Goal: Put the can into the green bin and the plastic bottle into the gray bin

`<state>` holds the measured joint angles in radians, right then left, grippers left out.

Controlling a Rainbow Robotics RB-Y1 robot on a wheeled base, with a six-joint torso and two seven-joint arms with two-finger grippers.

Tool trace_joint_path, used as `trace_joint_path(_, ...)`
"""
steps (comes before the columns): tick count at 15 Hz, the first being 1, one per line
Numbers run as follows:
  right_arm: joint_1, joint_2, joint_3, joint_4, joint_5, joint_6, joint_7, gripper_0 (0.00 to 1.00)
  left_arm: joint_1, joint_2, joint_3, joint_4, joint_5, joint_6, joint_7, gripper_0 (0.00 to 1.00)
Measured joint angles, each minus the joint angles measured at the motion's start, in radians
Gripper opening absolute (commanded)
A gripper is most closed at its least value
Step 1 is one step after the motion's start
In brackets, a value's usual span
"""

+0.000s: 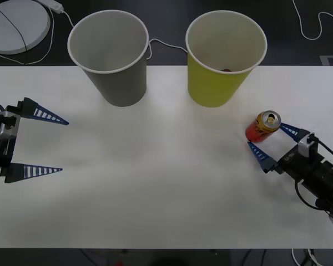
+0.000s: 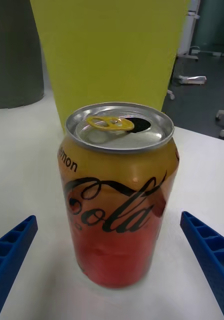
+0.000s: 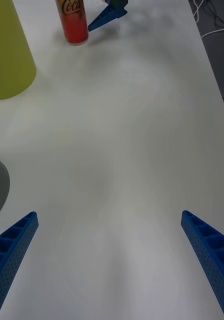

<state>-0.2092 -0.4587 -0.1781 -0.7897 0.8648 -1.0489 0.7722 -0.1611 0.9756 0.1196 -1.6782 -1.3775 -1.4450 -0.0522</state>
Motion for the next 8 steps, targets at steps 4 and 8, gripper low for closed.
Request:
trace_joint_path(4, -0.031, 0.031, 0.017, 0.001, 0.0, 0.049, 0.011, 1.0, 0.0, 0.0, 0.0, 0.0, 0.0, 0.0, 0.0, 1.0)
trace_joint_path(8, -0.051, 0.05, 0.031, 0.001, 0.0, 0.09, 0.017, 1.0, 0.0, 0.0, 0.0, 0.0, 0.0, 0.0, 0.0, 1.0)
